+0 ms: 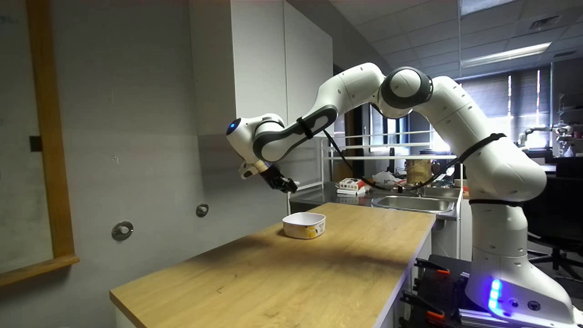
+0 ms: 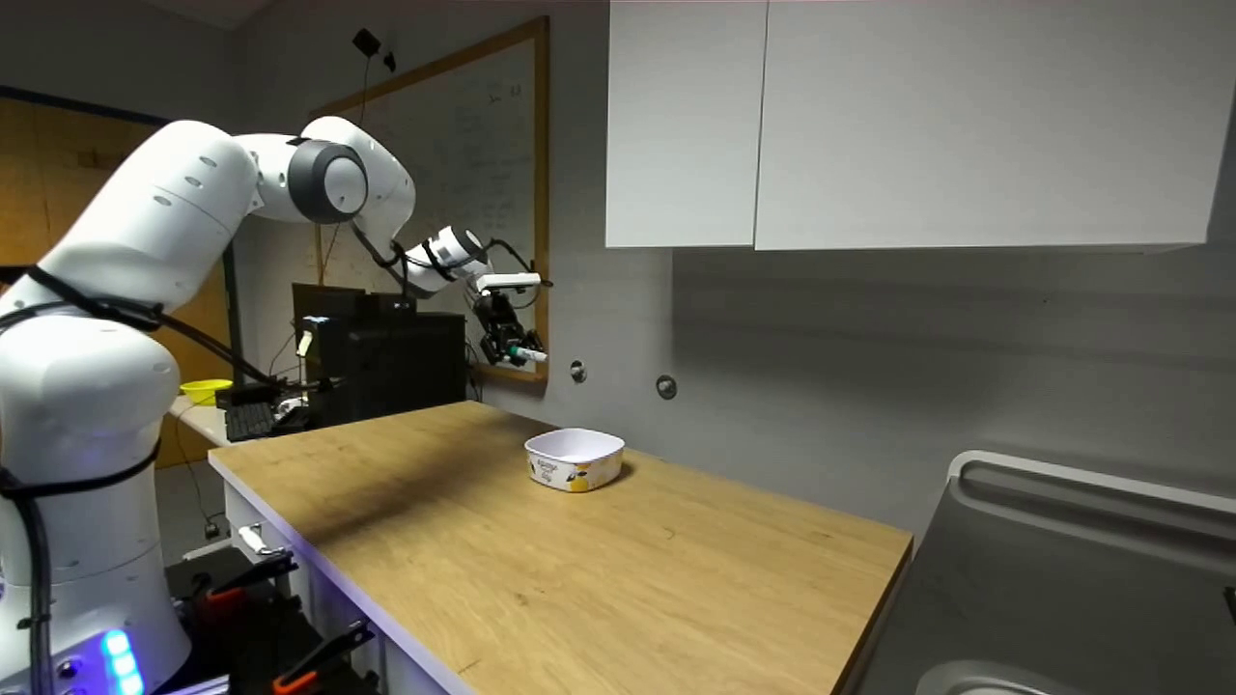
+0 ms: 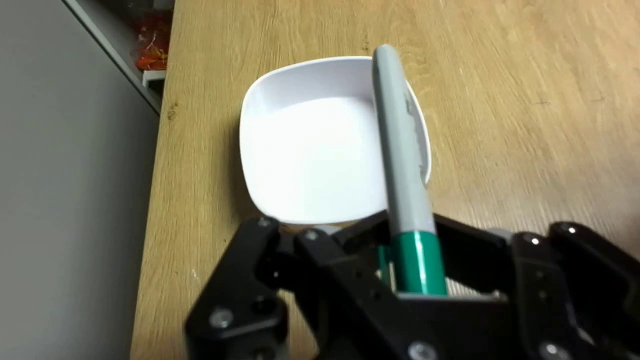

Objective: Put the marker in the white bowl

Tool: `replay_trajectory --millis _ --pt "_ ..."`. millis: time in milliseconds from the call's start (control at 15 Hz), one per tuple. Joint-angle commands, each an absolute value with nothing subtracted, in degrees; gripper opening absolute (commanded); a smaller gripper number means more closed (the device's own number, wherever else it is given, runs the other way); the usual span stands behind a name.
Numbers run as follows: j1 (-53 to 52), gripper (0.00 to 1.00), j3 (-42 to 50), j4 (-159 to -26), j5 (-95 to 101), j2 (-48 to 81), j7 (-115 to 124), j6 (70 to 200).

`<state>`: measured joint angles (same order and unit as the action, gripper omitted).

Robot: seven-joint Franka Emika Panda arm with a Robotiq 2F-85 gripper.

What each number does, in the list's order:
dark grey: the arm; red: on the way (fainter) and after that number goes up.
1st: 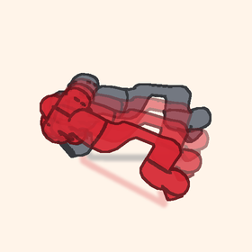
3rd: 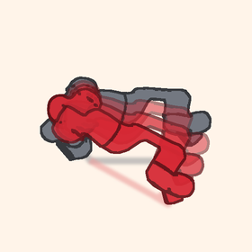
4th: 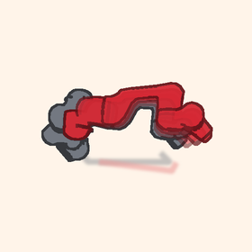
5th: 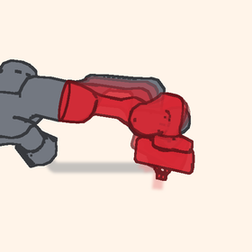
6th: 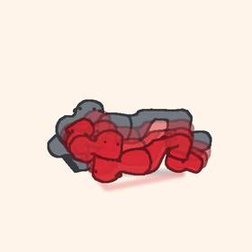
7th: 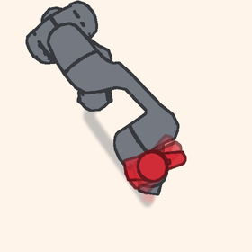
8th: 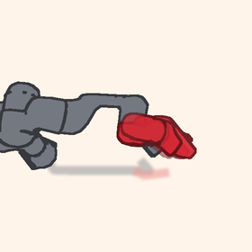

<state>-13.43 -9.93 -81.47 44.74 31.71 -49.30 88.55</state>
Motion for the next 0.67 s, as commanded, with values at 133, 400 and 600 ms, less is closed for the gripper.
replay_trajectory --millis 133,400,600 --pt "-9.50 0.05 -9.37 -83.82 42.28 31.32 -52.33 93.90" --pt "-7.10 0.06 -9.50 -87.48 39.05 30.77 -53.87 99.26" --pt "-6.28 0.05 -9.37 -89.00 36.56 30.74 -55.52 101.99"
